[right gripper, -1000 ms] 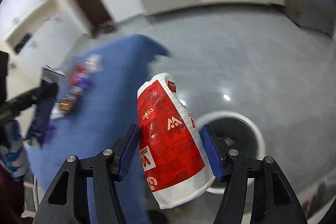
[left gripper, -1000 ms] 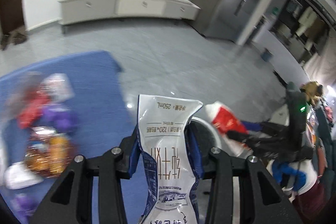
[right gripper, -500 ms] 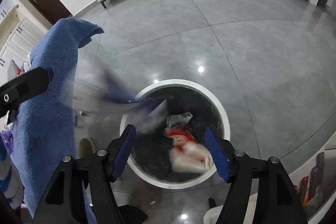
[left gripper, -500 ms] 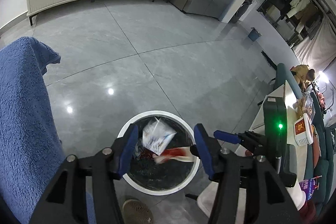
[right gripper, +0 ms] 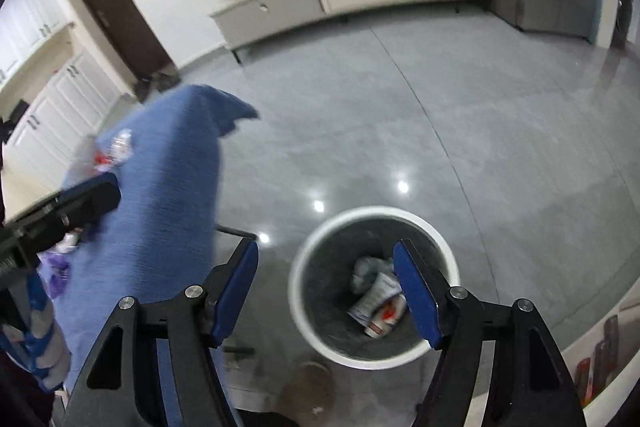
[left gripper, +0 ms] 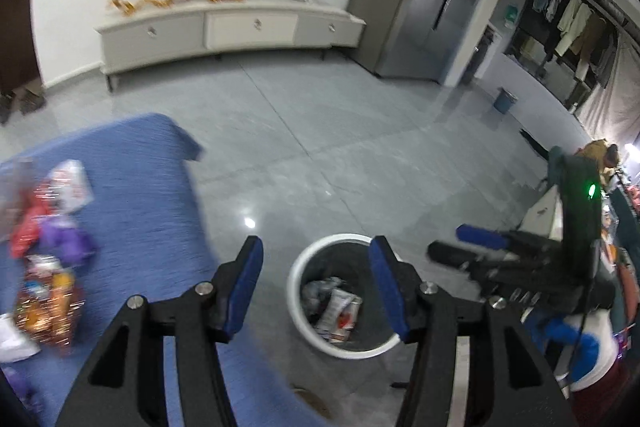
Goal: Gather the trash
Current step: 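Move both open grippers back to the remaining trash on the rug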
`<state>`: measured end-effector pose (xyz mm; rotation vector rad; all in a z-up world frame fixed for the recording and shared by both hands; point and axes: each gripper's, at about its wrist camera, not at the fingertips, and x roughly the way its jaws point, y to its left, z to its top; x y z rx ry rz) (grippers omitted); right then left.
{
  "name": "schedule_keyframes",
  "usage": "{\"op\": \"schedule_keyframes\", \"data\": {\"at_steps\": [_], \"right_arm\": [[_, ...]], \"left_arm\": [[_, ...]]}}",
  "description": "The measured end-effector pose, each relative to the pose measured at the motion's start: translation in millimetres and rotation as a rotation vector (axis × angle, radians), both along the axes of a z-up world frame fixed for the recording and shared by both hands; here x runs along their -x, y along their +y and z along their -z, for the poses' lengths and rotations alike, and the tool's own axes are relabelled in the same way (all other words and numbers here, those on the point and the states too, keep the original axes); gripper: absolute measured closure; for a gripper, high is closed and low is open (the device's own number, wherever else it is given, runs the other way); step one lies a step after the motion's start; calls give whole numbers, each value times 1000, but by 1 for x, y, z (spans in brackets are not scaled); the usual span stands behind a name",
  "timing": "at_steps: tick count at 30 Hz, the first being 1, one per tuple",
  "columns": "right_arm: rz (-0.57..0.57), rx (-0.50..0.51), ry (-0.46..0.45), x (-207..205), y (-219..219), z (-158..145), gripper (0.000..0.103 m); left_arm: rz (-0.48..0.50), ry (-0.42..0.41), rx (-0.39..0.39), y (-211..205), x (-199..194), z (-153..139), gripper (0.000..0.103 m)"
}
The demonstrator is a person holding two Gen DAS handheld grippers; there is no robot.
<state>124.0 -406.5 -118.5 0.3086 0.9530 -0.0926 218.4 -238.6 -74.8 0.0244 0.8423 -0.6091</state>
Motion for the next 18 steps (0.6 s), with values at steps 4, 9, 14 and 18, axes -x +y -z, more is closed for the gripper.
{"op": "schedule_keyframes", "data": {"at_steps": [4, 9, 14, 18], "right_arm": [[-38, 1, -62, 0, 37, -25, 33], [-107, -28, -105, -5, 87, -41, 33], [-179, -88, -98, -25, 142, -40, 33], [-229, -129, -55, -50, 189, -27, 35]], "left_arm": [[-68, -77, -24, 63, 25, -13, 50], [-166, -128, -60, 150, 46, -17, 50], [-271, -132, -113, 239, 57, -2, 50], [-346, -91, -125, 291, 58, 20, 50]]}}
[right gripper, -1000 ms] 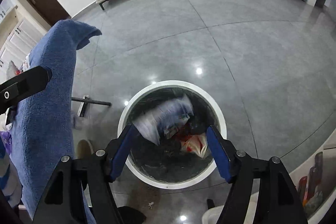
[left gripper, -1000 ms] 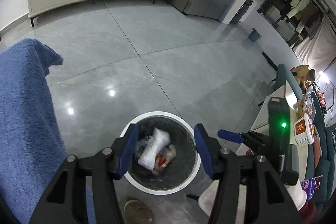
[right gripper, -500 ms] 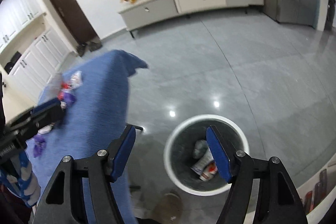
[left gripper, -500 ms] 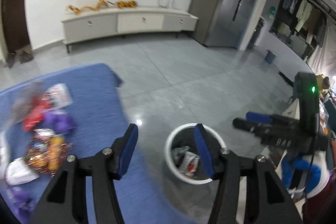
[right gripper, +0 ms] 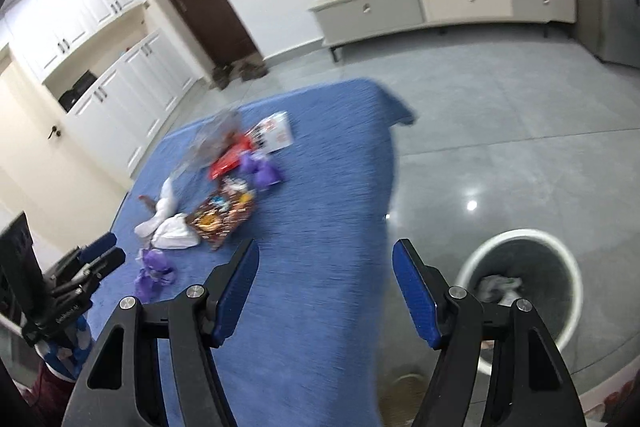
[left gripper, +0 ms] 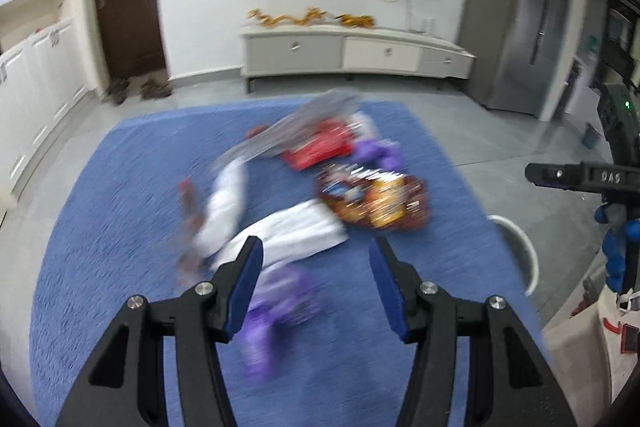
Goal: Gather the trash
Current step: 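Move both open grippers back to the remaining trash on the rug, then grasp the purple bag with the left gripper while the right gripper grasps the brown snack bag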
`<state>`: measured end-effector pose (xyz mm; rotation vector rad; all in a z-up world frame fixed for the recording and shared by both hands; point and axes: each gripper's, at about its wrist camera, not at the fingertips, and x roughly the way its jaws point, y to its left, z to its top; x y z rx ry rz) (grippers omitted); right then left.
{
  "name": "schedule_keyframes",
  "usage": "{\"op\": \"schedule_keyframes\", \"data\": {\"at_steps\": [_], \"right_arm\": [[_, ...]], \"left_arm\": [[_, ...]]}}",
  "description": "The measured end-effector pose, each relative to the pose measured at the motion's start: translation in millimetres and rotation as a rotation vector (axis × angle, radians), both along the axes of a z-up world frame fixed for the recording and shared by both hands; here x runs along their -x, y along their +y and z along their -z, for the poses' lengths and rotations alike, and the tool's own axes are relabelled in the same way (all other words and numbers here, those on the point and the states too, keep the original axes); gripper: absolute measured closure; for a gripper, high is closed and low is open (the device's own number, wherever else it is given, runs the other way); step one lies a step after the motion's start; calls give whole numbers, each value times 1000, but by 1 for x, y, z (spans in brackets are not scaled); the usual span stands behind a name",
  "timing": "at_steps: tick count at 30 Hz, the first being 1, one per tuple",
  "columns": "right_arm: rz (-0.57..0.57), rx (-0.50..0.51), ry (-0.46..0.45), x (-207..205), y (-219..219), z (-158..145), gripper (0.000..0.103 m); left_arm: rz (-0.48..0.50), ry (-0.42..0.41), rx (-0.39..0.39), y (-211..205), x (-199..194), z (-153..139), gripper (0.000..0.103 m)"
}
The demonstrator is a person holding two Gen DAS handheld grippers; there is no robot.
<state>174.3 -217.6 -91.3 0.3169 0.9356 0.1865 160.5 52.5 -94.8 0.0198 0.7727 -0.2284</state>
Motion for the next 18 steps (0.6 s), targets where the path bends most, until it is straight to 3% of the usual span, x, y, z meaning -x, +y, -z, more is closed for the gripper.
{"op": "schedule_keyframes", "data": {"at_steps": [7, 9, 15, 17, 18], "right_arm": [[-66, -89, 113, -48, 66, 42, 39], [-62, -107, 144, -58, 75, 55, 46], [-44, -194, 184, -84, 89, 81, 79], [-49, -201, 183, -87, 95, 85, 91], [-58, -201, 176, -87, 97, 85, 93]], "left_arm": [[-31, 84, 36, 34, -9, 46, 50], [-35, 98, 50, 37, -12, 55, 50], [-5, 117, 107, 39, -16, 67, 50], [13, 124, 117, 34, -16, 66, 59], [25, 130, 124, 32, -15, 67, 69]]}}
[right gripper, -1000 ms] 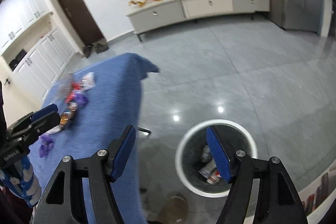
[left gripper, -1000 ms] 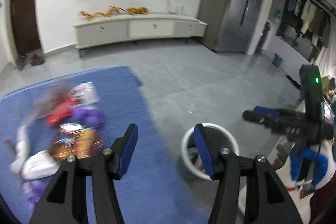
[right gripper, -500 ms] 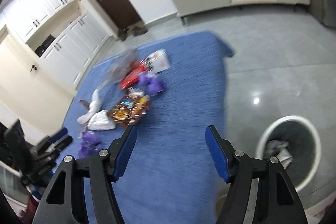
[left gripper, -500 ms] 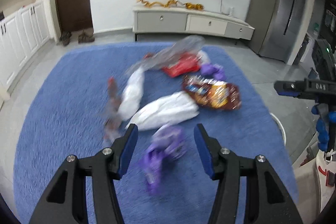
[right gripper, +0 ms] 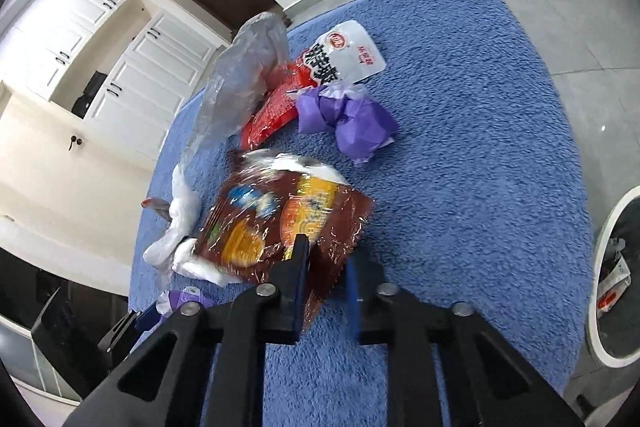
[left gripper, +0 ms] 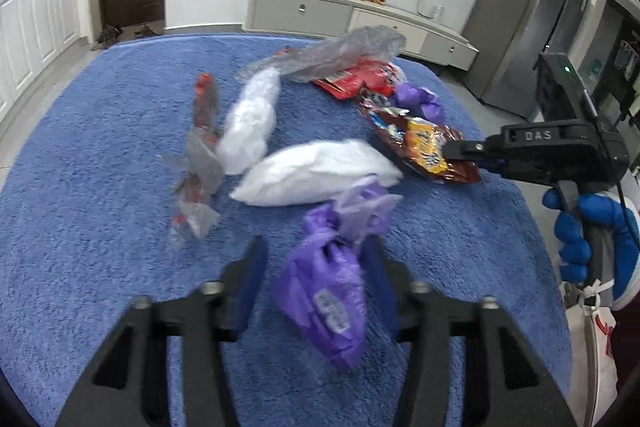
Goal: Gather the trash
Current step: 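Grasp the purple bag with the left gripper while the right gripper grasps the brown snack bag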
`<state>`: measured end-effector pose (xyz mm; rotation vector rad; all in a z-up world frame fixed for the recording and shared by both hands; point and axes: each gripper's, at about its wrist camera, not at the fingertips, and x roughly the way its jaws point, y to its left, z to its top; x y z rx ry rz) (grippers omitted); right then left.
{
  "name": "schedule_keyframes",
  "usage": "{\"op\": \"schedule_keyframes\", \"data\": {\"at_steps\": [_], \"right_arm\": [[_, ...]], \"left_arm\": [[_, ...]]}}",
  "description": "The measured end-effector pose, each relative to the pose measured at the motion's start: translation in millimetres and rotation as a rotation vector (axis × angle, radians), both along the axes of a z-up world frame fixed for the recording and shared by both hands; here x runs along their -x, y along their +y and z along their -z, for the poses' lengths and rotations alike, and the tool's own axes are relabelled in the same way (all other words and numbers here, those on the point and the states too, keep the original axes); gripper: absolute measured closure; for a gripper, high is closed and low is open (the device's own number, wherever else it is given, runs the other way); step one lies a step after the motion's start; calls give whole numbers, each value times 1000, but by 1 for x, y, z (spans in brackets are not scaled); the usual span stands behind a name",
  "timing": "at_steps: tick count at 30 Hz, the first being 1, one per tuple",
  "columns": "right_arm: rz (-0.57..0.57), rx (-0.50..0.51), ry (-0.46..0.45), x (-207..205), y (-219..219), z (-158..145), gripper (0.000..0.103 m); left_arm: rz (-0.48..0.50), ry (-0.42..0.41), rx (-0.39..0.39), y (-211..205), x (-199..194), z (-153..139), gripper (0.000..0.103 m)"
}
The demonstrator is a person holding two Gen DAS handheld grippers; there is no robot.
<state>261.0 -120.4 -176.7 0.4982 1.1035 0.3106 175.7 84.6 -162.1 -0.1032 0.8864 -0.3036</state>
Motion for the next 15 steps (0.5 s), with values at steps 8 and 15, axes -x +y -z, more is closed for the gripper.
{"op": "schedule_keyframes", "data": {"at_steps": [8, 15], "right_arm": [[-23, 7, -102, 27, 1, -26, 100], [10, 15, -193, 67, -40, -61, 100]], "left_arm": [[20, -30, -24, -15, 16, -10, 83], [32, -75, -42, -37, 29, -37, 83]]}}
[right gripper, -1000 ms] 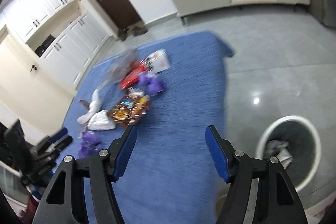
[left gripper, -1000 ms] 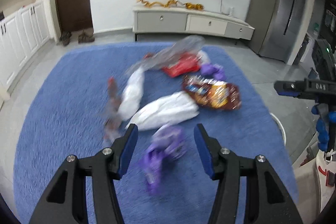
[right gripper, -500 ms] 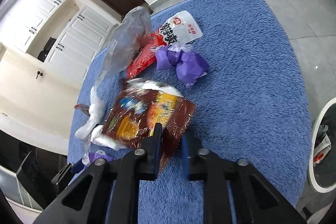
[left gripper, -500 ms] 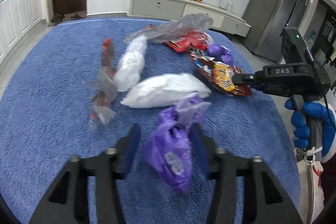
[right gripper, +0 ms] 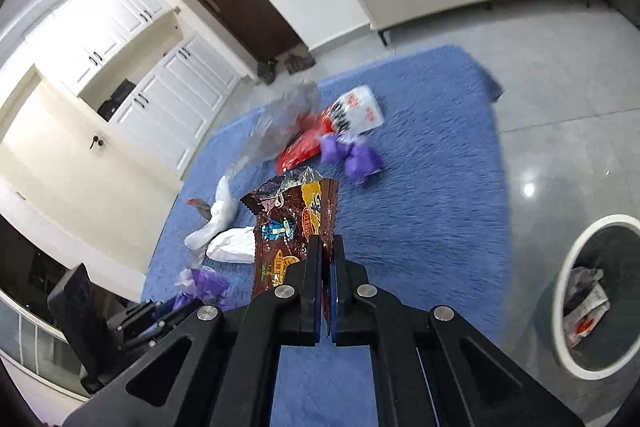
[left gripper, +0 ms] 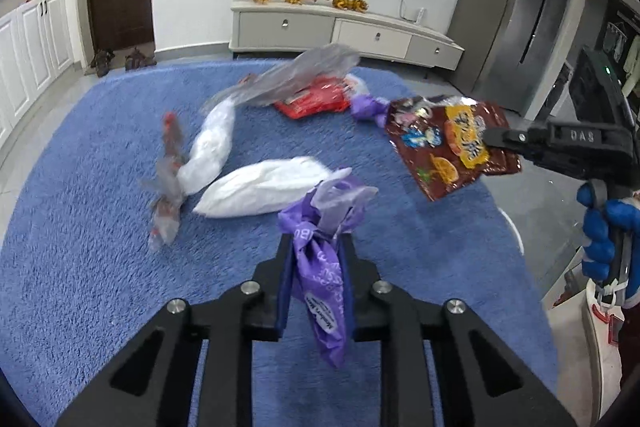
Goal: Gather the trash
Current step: 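Grasp the purple bag with the left gripper while the right gripper grasps the brown snack bag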
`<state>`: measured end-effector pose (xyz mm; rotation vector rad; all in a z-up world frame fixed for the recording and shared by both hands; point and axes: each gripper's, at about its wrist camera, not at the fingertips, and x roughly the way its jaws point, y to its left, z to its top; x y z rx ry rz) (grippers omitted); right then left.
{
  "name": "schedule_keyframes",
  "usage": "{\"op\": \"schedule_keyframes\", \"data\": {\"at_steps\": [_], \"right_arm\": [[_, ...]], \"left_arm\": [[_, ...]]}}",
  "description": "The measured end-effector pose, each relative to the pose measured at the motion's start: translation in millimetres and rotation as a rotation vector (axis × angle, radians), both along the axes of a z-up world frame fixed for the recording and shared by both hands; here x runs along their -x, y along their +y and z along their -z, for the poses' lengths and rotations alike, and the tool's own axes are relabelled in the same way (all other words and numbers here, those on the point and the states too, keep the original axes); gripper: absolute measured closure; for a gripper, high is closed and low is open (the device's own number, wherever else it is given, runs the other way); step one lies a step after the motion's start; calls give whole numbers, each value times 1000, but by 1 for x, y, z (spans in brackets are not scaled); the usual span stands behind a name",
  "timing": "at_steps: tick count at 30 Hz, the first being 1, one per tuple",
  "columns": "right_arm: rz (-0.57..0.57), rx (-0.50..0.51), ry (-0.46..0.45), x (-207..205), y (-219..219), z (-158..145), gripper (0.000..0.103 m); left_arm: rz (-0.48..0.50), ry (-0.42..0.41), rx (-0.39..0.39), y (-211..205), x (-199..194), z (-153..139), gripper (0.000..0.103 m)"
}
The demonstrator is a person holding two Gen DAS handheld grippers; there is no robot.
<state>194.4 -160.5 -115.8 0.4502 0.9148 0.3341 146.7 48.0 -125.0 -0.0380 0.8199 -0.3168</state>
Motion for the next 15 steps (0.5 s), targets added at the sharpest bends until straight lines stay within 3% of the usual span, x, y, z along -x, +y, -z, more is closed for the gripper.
{"op": "schedule_keyframes", "data": {"at_steps": [7, 15], "right_arm": [[111, 82, -58, 47, -76, -20, 100], [315, 260, -23, 92, -169, -15, 100]], "left_arm": [[124, -13, 3, -71, -7, -25, 83], [317, 56, 31, -200, -33, -25, 83]]}}
